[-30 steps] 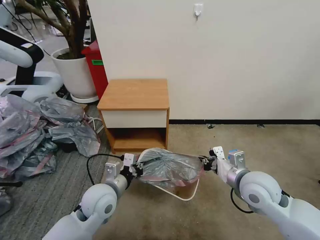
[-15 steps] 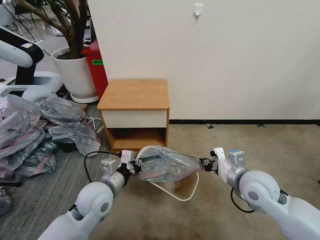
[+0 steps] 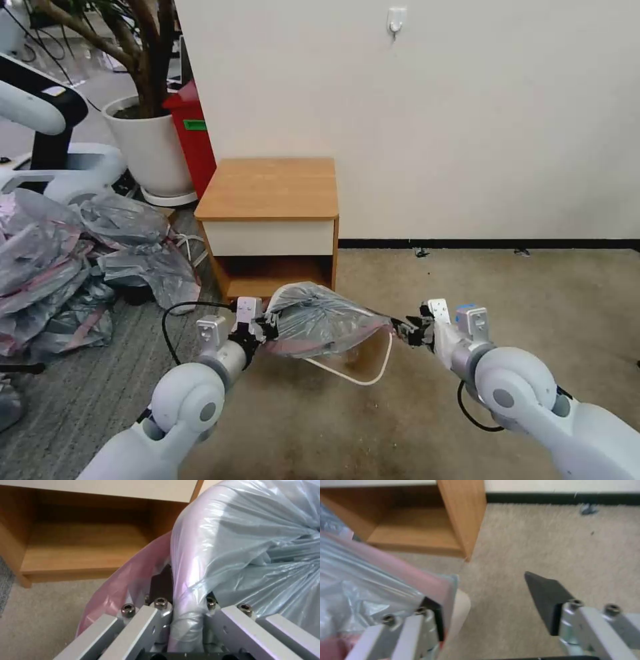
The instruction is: Pick up the garbage bag from the table and place it over the trash can.
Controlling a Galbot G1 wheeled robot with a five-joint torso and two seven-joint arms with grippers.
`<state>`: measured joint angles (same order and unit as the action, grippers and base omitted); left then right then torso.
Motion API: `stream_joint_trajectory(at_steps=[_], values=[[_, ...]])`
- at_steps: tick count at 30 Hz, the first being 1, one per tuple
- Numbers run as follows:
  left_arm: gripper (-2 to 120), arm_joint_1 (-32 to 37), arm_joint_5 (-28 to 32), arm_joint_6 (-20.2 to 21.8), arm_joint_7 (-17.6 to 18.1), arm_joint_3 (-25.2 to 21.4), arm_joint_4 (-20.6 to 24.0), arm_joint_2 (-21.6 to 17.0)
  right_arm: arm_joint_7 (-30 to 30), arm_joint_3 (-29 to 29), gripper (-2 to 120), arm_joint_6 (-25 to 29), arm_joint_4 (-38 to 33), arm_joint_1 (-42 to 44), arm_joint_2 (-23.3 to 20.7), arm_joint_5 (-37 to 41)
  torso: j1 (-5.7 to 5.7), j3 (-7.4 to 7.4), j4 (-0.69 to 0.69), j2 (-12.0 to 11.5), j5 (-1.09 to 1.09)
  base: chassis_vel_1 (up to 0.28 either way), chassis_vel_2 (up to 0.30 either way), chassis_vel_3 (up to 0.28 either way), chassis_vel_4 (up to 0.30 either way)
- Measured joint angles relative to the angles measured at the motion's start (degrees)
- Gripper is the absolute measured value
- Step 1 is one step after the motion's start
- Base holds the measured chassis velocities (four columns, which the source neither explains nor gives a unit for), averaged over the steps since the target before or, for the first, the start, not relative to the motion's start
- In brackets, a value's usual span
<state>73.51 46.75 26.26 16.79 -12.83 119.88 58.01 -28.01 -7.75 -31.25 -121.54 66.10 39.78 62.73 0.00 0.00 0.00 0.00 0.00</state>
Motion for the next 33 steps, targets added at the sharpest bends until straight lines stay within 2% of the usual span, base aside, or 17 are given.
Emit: stream_joint_trajectory(at_steps=[1, 4, 5, 10, 12, 15, 20, 25, 29, 33], values=[[3, 0.0, 0.0, 0.0, 0.0, 0.0, 0.0, 0.0, 0.0, 0.0, 61, 0.0, 0.0, 0.0, 0.0, 0.0, 0.0, 0.0, 0.0, 0.0, 0.0, 0.0, 0.0, 0.0, 0.0], [3, 0.0, -0.4, 0.0, 0.0, 0.2, -0.4, 0.5, 0.0, -1.4, 74, 0.6, -1.0, 0.2, -0.9, 0.1, 0.0, 0.0, 0.0, 0.0, 0.0, 0.0, 0.0, 0.0, 0.0], [3, 0.0, -0.4, 0.0, 0.0, 0.2, -0.4, 0.5, 0.0, -1.4, 74, 0.6, -1.0, 0.2, -0.9, 0.1, 0.0, 0.0, 0.0, 0.0, 0.0, 0.0, 0.0, 0.0, 0.0], [3, 0.2, -0.8, 0.0, 0.1, 0.3, -0.7, 1.2, -0.1, -4.3, 96, 1.2, -3.9, 1.3, -2.0, 2.1, 0.0, 0.0, 0.0, 0.0, 0.0, 0.0, 0.0, 0.0, 0.0], [3, 0.2, -0.8, 0.0, 0.1, 0.3, -0.8, 1.2, -0.1, -4.3, 97, 1.2, -4.1, 1.3, -2.1, 2.3, 0.0, 0.0, 0.0, 0.0, 0.0, 0.0, 0.0, 0.0, 0.0], [3, 0.6, -0.9, 0.0, 0.0, 0.2, -0.7, 1.3, 0.0, -4.9, 108, 1.0, -5.5, 1.5, -2.5, 4.5, 0.0, 0.0, 0.0, 0.0, 0.0, 0.0, 0.0, 0.0, 0.0], [3, 0.8, -1.0, 0.0, 0.0, -0.2, -0.7, 1.4, 0.1, -5.7, 112, 0.9, -5.9, 1.5, -3.1, 6.4, 0.0, 0.0, 0.0, 0.0, 0.0, 0.0, 0.0, 0.0, 0.0], [3, 1.0, -1.6, -0.9, -0.1, -0.6, -1.6, 2.2, -0.1, -9.0, 114, 1.0, -8.5, 2.8, -3.1, 9.9, 0.0, 0.0, 0.0, 0.0, 0.0, 0.0, 0.0, 0.0, 0.0], [3, 0.6, -1.8, -1.6, -0.1, -0.8, -2.3, 3.2, -3.1, -10.7, 113, 1.3, -11.4, 4.2, -0.6, 14.1, 0.0, 0.0, 0.0, 0.0, 0.01, 0.0, 0.0, 0.0, 0.0], [3, 0.0, -1.8, -2.3, -0.1, -1.9, -2.9, 5.0, -7.7, -11.9, 107, 1.6, -13.4, 6.1, 5.5, 19.4, 0.0, 0.0, 0.0, 0.0, 0.01, 0.0, 0.0, 0.0, 0.0]])
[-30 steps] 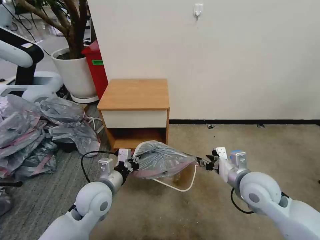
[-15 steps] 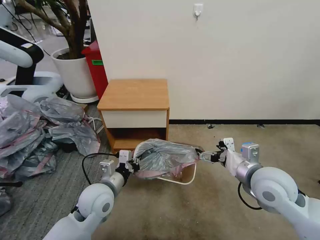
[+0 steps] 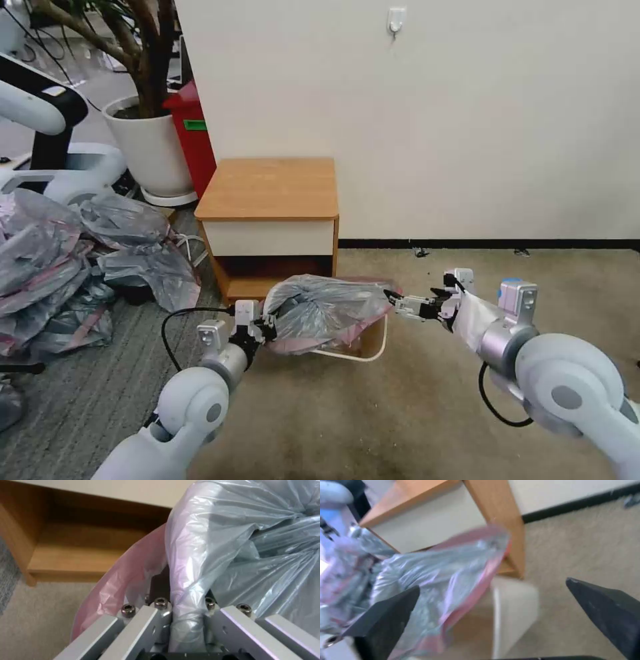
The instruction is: Pick up the garbage bag from the table and place it over the trash can.
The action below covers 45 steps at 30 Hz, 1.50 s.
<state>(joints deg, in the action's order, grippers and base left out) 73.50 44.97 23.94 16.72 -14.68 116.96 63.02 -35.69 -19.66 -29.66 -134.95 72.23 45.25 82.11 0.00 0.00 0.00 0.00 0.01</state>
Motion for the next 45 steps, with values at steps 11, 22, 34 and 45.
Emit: stream_joint_trajectory(at_steps=[11, 22, 34, 45], values=[[3, -0.6, 0.0, -0.5, 0.0, -1.2, -0.7, 2.8, -2.9, 2.9, 96, -0.5, -2.1, 2.9, 11.3, -1.6, 0.0, 0.0, 0.0, 0.0, 0.0, 0.0, 0.0, 0.0, 0.0], [3, -1.0, -0.1, -0.5, -0.1, 0.7, -1.2, 3.3, -3.1, 8.6, 94, -0.6, 1.6, -0.9, 15.5, -4.0, 0.0, 0.0, -0.01, 0.0, -0.01, 0.0, 0.0, 0.0, 0.0], [3, -1.8, -0.1, -0.3, -0.1, 2.8, -0.8, 4.1, -2.5, 10.0, 93, -0.4, 5.0, -2.8, 15.7, -4.7, 0.0, 0.0, 0.0, 0.0, -0.01, 0.0, 0.0, 0.0, 0.0], [3, -1.8, -0.1, -0.2, -0.1, 3.5, -0.3, 4.4, -0.1, 9.6, 64, 0.4, 7.3, -3.0, 15.4, -6.4, 0.0, 0.0, 0.0, 0.0, -0.01, 0.0, 0.0, 0.0, 0.0]])
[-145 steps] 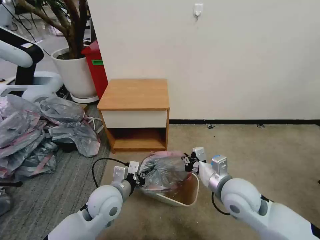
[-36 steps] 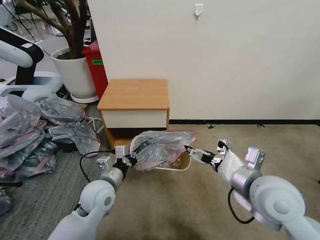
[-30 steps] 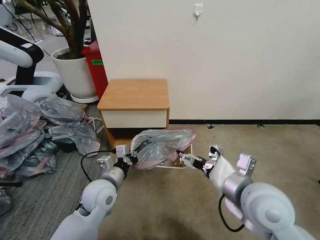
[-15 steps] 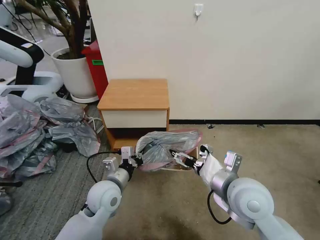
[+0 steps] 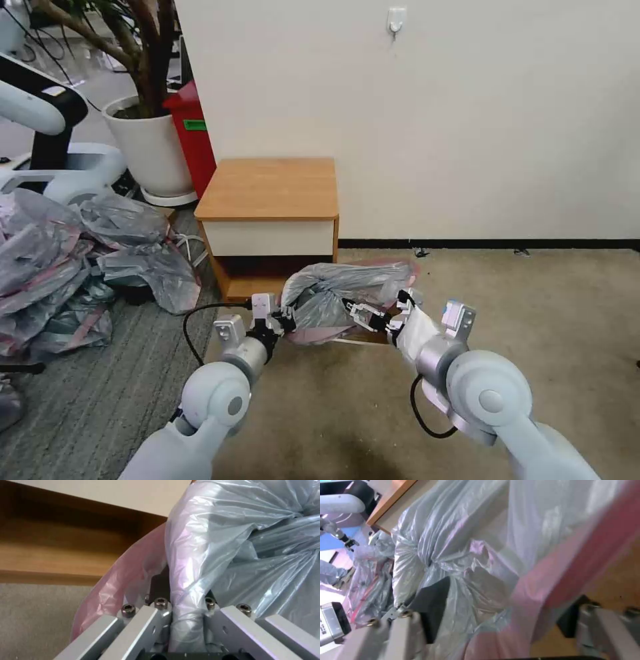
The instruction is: Pick up the garbage bag from the table and place it over the trash can.
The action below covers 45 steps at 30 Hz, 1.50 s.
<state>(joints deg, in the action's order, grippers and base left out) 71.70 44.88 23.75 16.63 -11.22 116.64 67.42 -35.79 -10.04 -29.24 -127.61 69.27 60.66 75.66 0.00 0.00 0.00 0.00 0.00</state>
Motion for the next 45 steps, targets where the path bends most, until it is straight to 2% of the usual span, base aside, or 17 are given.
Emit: stream_joint_trajectory(at_steps=[1, 5, 6, 8, 9, 10, 11, 13, 15, 16, 18, 26, 45], values=[[3, 0.0, 0.0, 0.0, 0.0, 0.0, 0.0, 0.0, 0.0, -0.1, 59, 0.0, 0.0, 0.1, 0.0, 0.0, 0.0, 0.0, 0.0, 0.0, 0.0, 0.0, 0.0, 0.0, 0.0], [3, 0.0, 0.0, 0.0, 0.0, -0.1, -0.1, -0.1, 0.1, -0.3, 49, 0.0, -0.2, 0.4, -0.2, -0.1, 0.0, 0.0, 0.0, 0.0, 0.0, 0.0, 0.0, 0.0, 0.0], [3, 0.0, 0.0, 0.0, 0.0, -0.1, -0.1, -0.1, 0.2, -0.4, 42, 0.0, -0.2, 0.4, -0.3, -0.2, 0.0, 0.0, 0.0, 0.0, 0.0, 0.0, 0.0, 0.0, 0.0], [3, 0.0, 0.0, 0.0, 0.0, -0.1, -0.1, -0.1, 0.3, -0.4, 40, 0.0, -0.3, 0.5, -0.3, -0.2, 0.0, 0.0, 0.0, 0.0, 0.0, 0.0, 0.0, 0.0, 0.0], [3, 0.0, 0.0, 0.0, 0.0, -0.2, -0.1, -0.1, 0.3, -0.4, 34, 0.0, -0.3, 0.5, -0.3, -0.2, 0.0, 0.0, 0.0, 0.0, 0.0, 0.0, 0.0, 0.0, 0.0], [3, 0.0, 0.0, 0.0, 0.0, -0.2, -0.1, -0.1, 0.4, -0.5, 32, 0.0, -0.3, 0.6, -0.4, -0.2, 0.0, 0.0, 0.0, 0.0, 0.0, 0.0, 0.0, 0.0, 0.0], [3, 0.0, 0.0, 0.0, 0.0, -0.2, -0.1, -0.1, 0.5, -0.5, 22, 0.0, -0.3, 0.6, -0.4, -0.2, 0.0, 0.0, 0.0, 0.0, 0.0, 0.0, 0.0, 0.0, 0.0], [3, 0.1, 0.0, 0.0, 0.0, -0.2, -0.1, -0.1, 0.5, -0.5, 19, 0.0, -0.3, 0.6, -0.4, -0.2, 0.0, 0.0, 0.0, 0.0, 0.0, 0.0, 0.0, 0.0, 0.0], [3, 0.1, 0.0, 0.0, 0.0, -0.3, -0.1, -0.1, 0.5, -0.6, 8, 0.0, -0.4, 0.6, -0.3, -0.3, 0.0, 0.0, 0.0, 0.0, 0.0, 0.0, 0.0, 0.0, 0.0], [3, 0.1, 0.0, 0.0, 0.0, -0.3, -0.1, -0.1, 0.5, -0.6, 8, 0.0, -0.4, 0.6, -0.3, -0.3, 0.0, 0.0, 0.0, 0.0, 0.0, 0.0, 0.0, 0.0, 0.0], [3, 0.2, 0.0, 0.0, 0.0, -0.3, -0.1, -0.1, 0.7, -0.6, 0, 0.1, -0.5, 0.8, -0.1, -0.3, 0.0, 0.0, 0.0, 0.0, 0.0, 0.0, 0.0, 0.0, 0.0], [3, 0.1, 0.1, -0.1, 0.1, -0.6, -0.1, 0.1, 1.5, -1.4, 0, 0.1, -1.0, 1.6, -0.4, -0.4, 0.0, 0.0, 0.0, 0.0, 0.0, 0.0, 0.0, 0.0, 0.0], [3, -0.6, 1.4, -2.9, 2.9, -2.7, -2.3, 1.4, 1.8, -4.4, 0, 0.2, -2.9, 4.6, -2.2, -0.5, 0.0, 0.0, 0.0, 0.0, 0.0, 0.0, 0.0, 0.0, 0.0]])
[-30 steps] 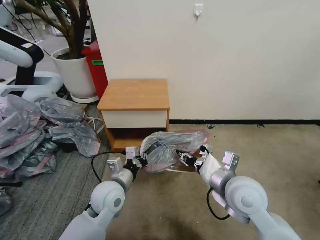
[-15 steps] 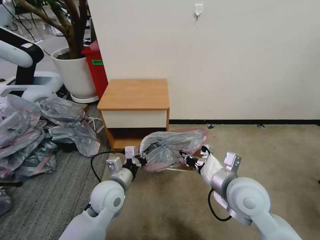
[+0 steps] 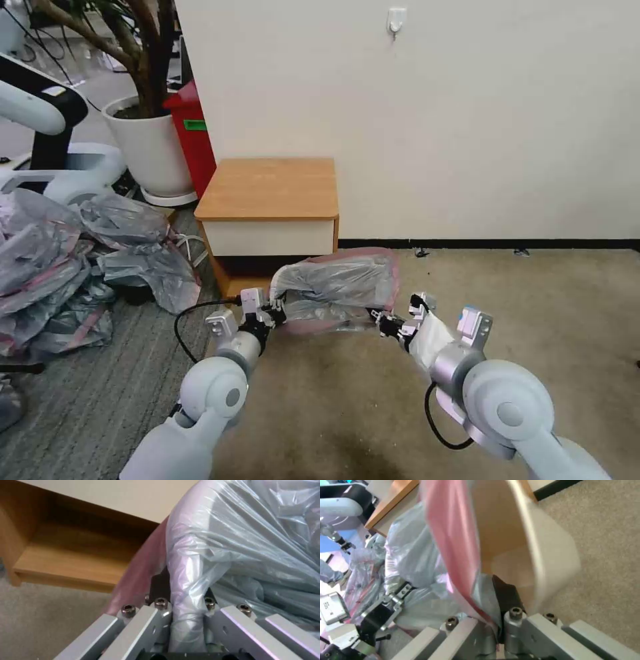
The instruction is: Pick up the garbage bag from the table and place it over the trash can.
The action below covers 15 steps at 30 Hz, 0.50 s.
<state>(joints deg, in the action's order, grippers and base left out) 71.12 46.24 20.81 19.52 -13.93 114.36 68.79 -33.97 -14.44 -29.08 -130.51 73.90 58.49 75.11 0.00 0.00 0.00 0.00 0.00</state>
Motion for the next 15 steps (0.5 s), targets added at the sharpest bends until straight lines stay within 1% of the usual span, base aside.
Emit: stream_joint_trajectory(at_steps=[11, 12, 14, 15], values=[[3, -0.3, 3.2, -0.3, 1.3, -2.2, 0.1, -0.5, 0.1, -1.9, 0, 0.0, -0.6, 1.3, -1.2, 0.3, 0.0, 0.0, 0.0, 0.0, 0.0, 0.0, 0.0, 0.0, 0.0], [3, -0.3, 3.6, -0.3, 1.4, -2.5, 0.3, -0.7, 0.0, -2.1, 2, 0.0, -0.6, 1.4, -1.2, 0.3, 0.0, 0.0, 0.0, 0.0, 0.0, 0.0, 0.0, 0.0, 0.0], [3, -0.1, 5.1, -0.2, 1.4, -3.3, 0.8, -1.1, 0.0, -2.5, 12, 0.0, -0.3, 1.7, -1.3, 0.2, 0.0, 0.0, 0.0, 0.0, 0.01, 0.0, 0.0, 0.0, 0.0], [3, -0.1, 5.1, -0.2, 1.4, -3.3, 0.8, -1.1, 0.0, -2.5, 12, 0.0, -0.3, 1.7, -1.3, 0.2, 0.0, 0.0, 0.0, 0.0, 0.01, 0.0, 0.0, 0.0, 0.0]])
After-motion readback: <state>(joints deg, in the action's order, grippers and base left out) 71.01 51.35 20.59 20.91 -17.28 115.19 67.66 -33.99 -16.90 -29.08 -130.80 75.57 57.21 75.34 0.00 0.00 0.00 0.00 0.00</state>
